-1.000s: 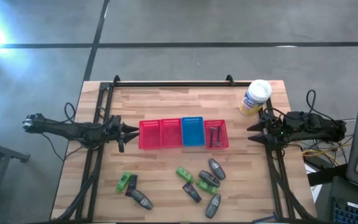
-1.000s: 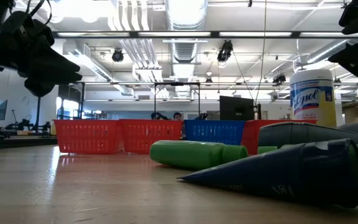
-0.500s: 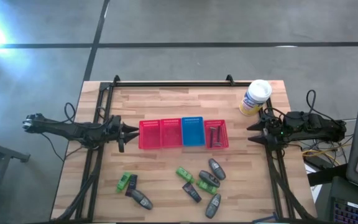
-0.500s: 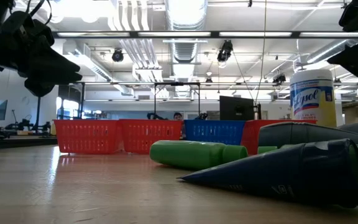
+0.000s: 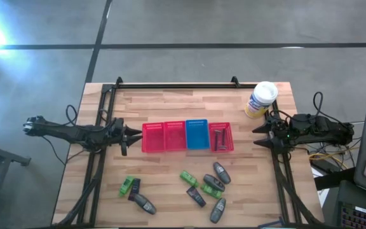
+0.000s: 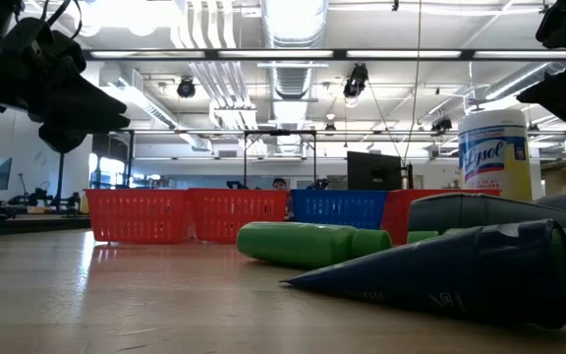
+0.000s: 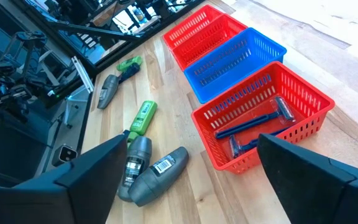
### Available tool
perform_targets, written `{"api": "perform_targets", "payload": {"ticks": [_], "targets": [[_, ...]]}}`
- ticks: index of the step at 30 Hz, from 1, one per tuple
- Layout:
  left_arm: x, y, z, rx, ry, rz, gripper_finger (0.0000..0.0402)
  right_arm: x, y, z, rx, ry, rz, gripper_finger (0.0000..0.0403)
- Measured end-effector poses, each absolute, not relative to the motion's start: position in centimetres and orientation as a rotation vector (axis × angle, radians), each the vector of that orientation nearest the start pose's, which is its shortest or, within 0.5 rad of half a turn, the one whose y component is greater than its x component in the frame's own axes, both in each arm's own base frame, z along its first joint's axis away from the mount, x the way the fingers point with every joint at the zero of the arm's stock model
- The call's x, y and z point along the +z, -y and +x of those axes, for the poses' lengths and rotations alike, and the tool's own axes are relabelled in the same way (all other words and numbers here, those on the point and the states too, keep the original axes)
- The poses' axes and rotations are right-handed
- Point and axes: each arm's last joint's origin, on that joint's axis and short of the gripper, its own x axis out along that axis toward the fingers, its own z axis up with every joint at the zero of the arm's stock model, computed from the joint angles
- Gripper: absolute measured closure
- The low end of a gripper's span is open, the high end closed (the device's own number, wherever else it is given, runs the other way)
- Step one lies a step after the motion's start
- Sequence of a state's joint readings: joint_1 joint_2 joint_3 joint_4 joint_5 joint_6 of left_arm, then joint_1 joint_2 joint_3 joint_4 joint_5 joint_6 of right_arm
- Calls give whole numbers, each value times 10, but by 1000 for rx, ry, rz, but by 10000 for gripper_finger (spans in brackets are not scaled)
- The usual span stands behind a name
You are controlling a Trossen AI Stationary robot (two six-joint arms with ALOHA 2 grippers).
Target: Pick & Place Travel size toiletries
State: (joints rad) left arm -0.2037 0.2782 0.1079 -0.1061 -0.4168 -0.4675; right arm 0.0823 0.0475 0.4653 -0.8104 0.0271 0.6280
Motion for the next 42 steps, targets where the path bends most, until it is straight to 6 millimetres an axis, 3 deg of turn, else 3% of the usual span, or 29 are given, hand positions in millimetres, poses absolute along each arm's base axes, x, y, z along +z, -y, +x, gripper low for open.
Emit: {"api": "perform_targets", "payload": {"ticks": [42], "targets": [[168,10,109,269,-209,-378,264,233,-3,45,-70,-395,598,157]]}}
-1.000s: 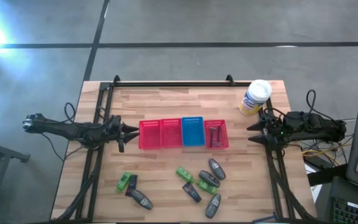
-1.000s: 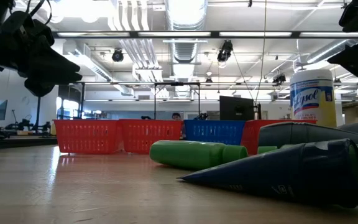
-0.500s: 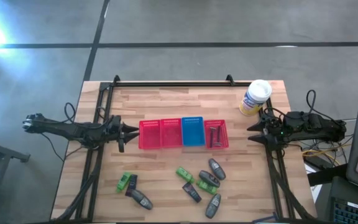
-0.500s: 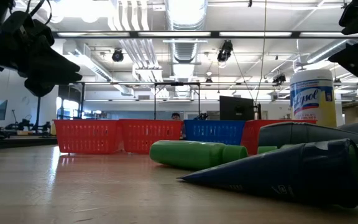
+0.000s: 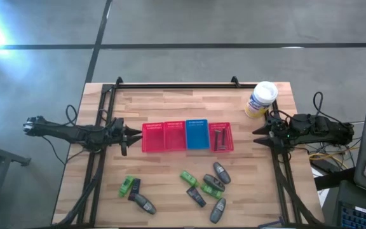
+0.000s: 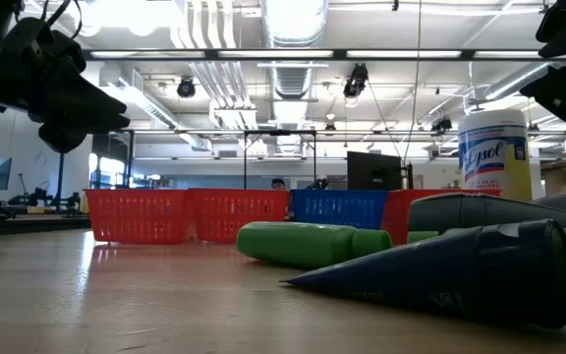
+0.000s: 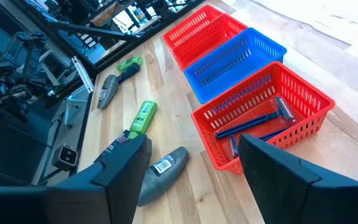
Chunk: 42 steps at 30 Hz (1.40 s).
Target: Pick & Place Travel size toiletries
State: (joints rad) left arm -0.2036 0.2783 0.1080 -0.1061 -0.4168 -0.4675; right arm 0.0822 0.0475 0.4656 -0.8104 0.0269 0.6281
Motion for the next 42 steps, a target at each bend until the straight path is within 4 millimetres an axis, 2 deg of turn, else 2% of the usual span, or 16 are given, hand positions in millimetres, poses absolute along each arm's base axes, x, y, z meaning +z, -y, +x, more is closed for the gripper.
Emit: {"api": "perform_targets", "payload": {"ticks": [17,42], "targets": [[168,10,109,269,-208,-379,264,233,-3,45,-70,-396,598,177],[168,10,109,269,-209,-378,264,233,-3,45,-70,-395,598,98]]}}
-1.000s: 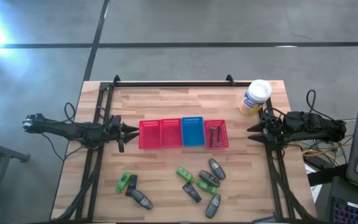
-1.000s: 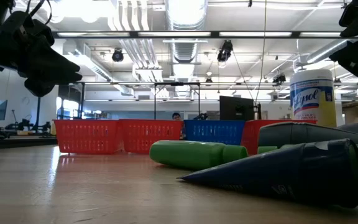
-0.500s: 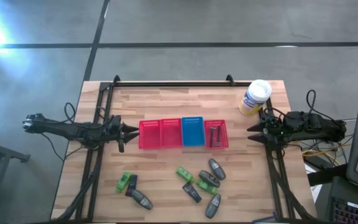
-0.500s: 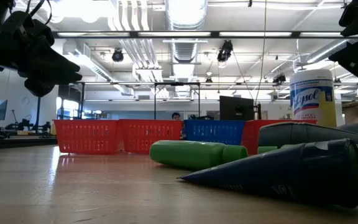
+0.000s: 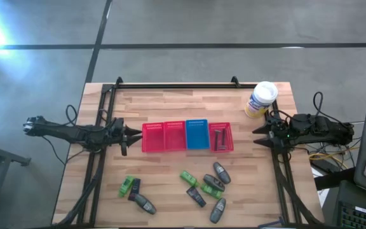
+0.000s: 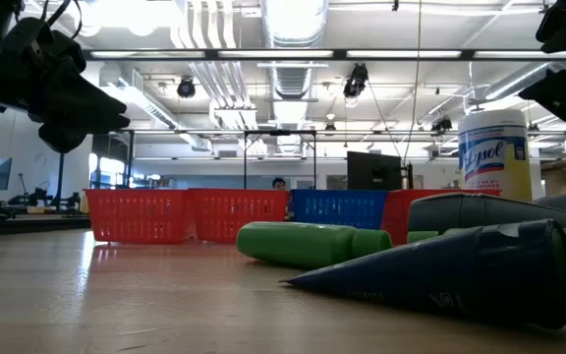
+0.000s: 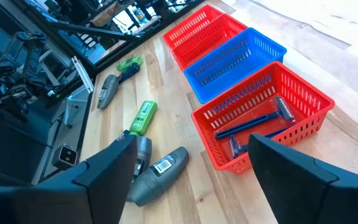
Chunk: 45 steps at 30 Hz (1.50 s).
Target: Pick & Place Travel size toiletries
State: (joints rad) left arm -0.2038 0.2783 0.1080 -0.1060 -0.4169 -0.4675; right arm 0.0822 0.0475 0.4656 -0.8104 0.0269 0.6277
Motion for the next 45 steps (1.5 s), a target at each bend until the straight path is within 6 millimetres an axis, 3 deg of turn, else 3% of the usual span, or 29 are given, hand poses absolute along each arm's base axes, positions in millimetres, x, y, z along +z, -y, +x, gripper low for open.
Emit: {"api": "perform_targets", "payload": {"ticks": [18,21,31,41,45], "targets": [[168,10,109,268,-209,-379,264,235,-3,46,-59,-384,564,45],[168,10,109,269,-209,-378,264,245,-3,49,-51,-274,724,45],[168,10,109,269,-209,-378,264,292,4,56,-92,356,804,70],[168,10,109,269,-209,-378,264,305,4,50,-54,434,799,97],[168,10,109,269,-209,-378,264,304,3,60,-43,399,818,107]]}}
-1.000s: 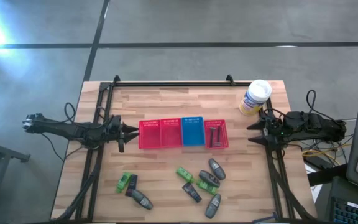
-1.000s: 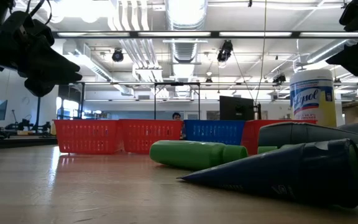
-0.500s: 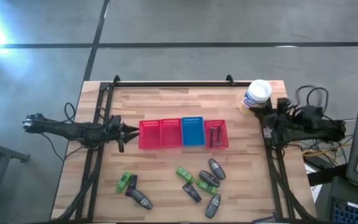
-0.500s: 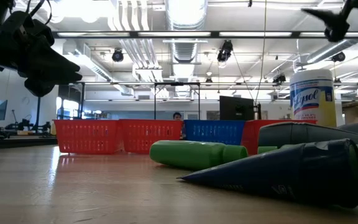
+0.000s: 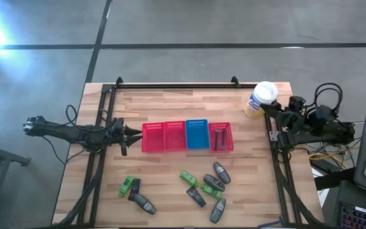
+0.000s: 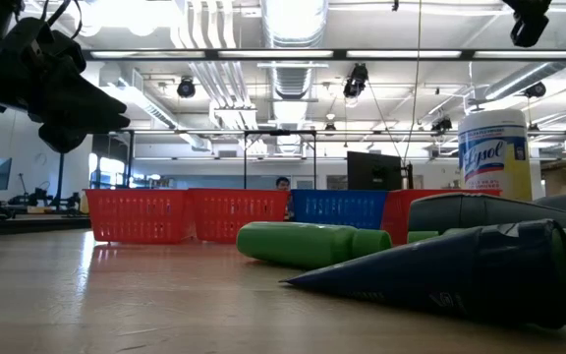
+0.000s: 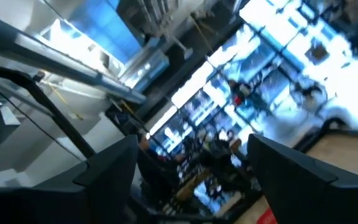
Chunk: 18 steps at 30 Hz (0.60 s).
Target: Pick & Place Travel size toiletries
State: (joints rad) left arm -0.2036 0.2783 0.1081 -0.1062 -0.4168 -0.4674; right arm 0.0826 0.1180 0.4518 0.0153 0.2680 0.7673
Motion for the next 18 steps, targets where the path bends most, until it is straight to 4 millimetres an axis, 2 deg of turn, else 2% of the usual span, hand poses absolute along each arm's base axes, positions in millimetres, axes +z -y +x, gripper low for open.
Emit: {"api": "perform_targets", "payload": {"ticks": [4,7,13,18], "targets": [[168,10,109,269,-209,-378,264,301,0,80,-32,323,900,116],[168,10,109,269,-209,-378,264,293,-3,100,-11,191,1041,119],[168,10,109,269,-208,-379,264,258,-16,142,21,-310,1365,116],[168,10,109,269,-209,-379,264,233,-32,168,-117,-743,1424,119]]}}
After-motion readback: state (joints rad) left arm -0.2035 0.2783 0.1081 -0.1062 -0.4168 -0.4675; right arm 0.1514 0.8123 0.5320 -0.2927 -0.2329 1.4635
